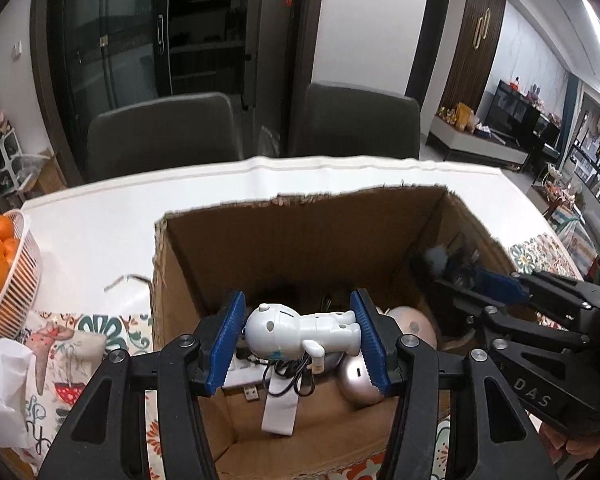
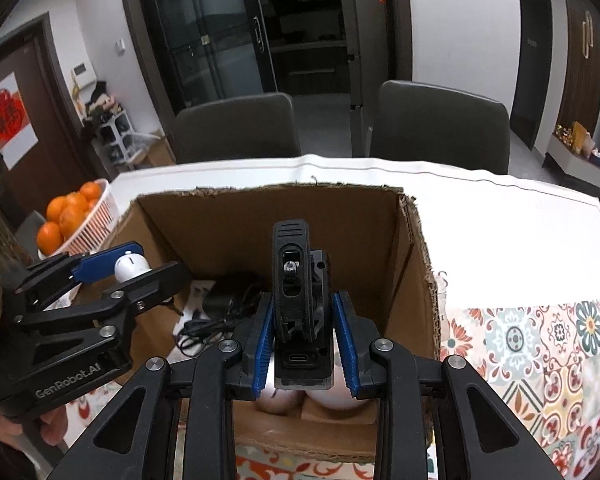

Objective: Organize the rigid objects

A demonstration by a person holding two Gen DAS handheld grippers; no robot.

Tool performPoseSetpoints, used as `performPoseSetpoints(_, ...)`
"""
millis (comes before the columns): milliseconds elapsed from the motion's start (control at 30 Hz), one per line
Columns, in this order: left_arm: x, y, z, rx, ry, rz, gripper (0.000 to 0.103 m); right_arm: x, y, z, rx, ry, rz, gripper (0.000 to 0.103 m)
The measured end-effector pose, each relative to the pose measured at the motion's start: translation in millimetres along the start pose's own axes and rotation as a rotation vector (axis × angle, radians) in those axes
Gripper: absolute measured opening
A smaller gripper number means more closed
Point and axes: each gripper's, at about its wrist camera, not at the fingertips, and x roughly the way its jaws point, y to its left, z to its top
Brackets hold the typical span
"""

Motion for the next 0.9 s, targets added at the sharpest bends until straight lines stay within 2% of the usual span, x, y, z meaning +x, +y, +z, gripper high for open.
performPoseSetpoints(67,0.6,0.9,-2.3,-0.011,0.011,0.002,0.054,-0.5,0.6,0.3,-0.002,0.009,-0.004,0.031)
performPoseSetpoints(233,-12.3,-0.9,-6.7,-0.019,-0.009,0.031,0.065,-8.4,0.0,0.5,-0.002,0.004,-0.023,0.034)
performPoseSetpoints(467,-46.1,1.1,-14.4,-0.039,-0.064,0.08,0.078,-41.7,2.6,-2.4,0.026,-0.08,-0.063,0.037)
performPoseSetpoints(633,-75.3,0.9,-24.0,-0.065,-0.113,0.103,0.079,-70.2,11.6,-10.8,0.026,-0.137,-0.089,0.039)
performPoseSetpoints(900,-126.8,-8.6,-49.3,-0.053,-0.208,0.171,0.092,-121.0,24.9,-35.4,0.054,-0.223,-0.098,0.039)
